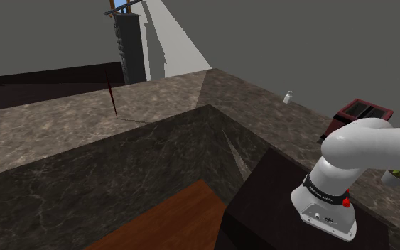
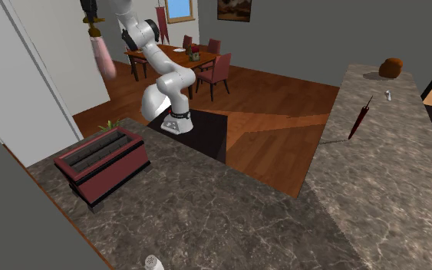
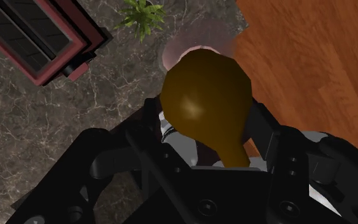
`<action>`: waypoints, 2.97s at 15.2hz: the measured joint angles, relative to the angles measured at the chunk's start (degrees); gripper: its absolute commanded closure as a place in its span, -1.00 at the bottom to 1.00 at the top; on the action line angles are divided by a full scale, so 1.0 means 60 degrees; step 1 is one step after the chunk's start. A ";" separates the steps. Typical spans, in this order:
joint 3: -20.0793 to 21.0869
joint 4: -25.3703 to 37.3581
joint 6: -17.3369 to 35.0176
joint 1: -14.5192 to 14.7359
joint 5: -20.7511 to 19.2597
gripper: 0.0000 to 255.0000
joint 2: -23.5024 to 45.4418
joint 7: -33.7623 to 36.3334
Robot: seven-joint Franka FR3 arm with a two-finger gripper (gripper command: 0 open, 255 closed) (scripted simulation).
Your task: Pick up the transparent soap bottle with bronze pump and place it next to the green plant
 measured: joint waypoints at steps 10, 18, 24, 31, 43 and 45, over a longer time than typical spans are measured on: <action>-0.0015 -0.2131 0.0485 -0.0267 0.0173 1.00 -0.1550 0.0713; -0.0133 -0.3766 0.0865 -0.0480 0.0198 1.00 -0.2758 0.1183; -0.0233 -0.4881 0.1083 -0.0666 0.0177 1.00 -0.3611 0.1454; -0.0481 -0.5998 0.1321 -0.0819 -0.0061 1.00 -0.4535 0.1612; -0.0970 -0.7842 0.1585 -0.1199 -0.0577 1.00 -0.6166 0.1771; -0.1060 -0.8115 0.1616 -0.1264 -0.0667 1.00 -0.6413 0.1790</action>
